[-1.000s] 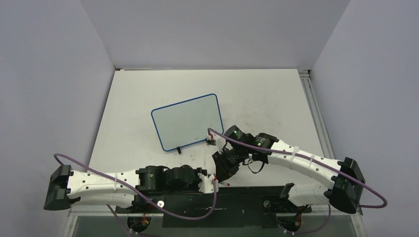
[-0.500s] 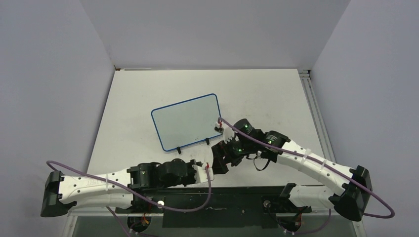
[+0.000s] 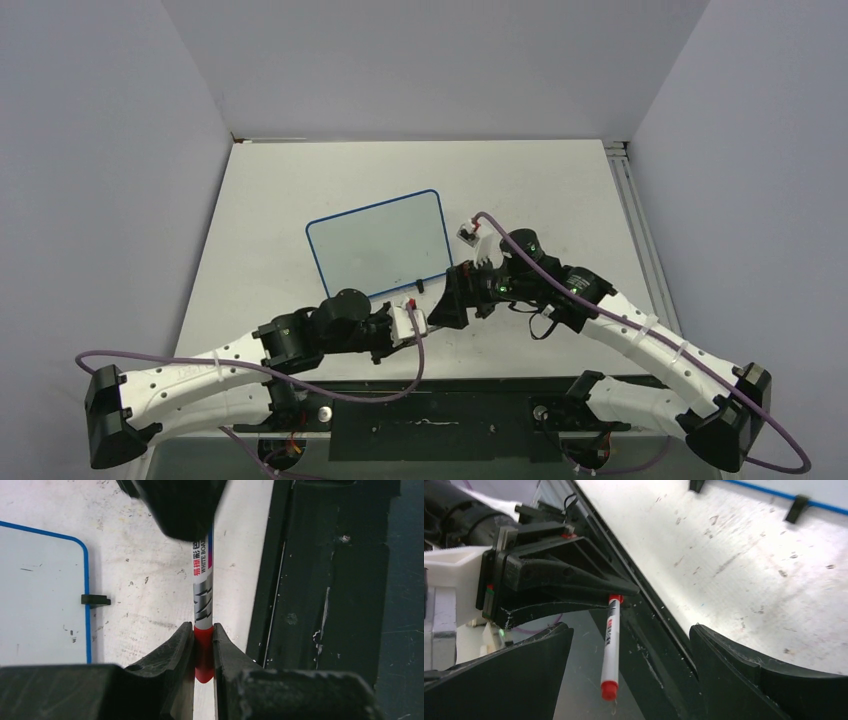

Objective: Write a sentence on the whiteboard
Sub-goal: Open the whiteboard marker at the center of the board.

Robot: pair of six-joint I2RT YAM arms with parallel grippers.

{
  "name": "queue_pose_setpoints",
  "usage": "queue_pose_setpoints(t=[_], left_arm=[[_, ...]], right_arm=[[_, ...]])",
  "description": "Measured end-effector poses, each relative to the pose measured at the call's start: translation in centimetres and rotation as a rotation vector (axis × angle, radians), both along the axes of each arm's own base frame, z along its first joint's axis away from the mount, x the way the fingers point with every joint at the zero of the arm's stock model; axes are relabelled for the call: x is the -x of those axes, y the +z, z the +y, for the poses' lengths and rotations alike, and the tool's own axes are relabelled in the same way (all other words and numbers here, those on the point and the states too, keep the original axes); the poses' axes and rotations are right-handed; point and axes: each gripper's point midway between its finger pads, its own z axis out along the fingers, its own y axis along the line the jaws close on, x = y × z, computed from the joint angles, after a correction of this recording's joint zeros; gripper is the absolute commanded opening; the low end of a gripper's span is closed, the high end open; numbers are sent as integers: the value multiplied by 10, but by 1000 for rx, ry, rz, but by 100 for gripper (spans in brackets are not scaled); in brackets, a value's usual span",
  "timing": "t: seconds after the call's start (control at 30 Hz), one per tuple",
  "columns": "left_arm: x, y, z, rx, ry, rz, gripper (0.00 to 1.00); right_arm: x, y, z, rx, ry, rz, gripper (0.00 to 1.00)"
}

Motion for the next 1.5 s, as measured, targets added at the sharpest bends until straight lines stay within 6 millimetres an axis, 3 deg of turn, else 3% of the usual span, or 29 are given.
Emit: queue_pose_setpoints(t=[0.23,0.47,0.73,0.87,0.9,1.0,1.03,1.5], left_arm=[[7,0,-4,4,-40,24,0],[11,-4,-7,-12,-64,48,0],[14,-7,-11,-23,-87,69,0],[14,-7,-10,-25,-87,71,0],[15,-8,-10,-26,-87,71,0],[15,-8,-10,-27,-87,71,0],[15,-8,-10,-27,-87,71,0],[11,-2,-12,-12,-80,56,0]], right_arm=[[37,-19,17,10,137,53,73],[38,-25,17,12,139,62,50],[40,-31,18,3,144,75,44],[42,-33,17,6,147,86,36],[42,-33,18,3,148,86,33],[43,-32,18,0,150,88,8],[43,-32,18,0,152,86,5],[40,-26,13,29,165,31,5]])
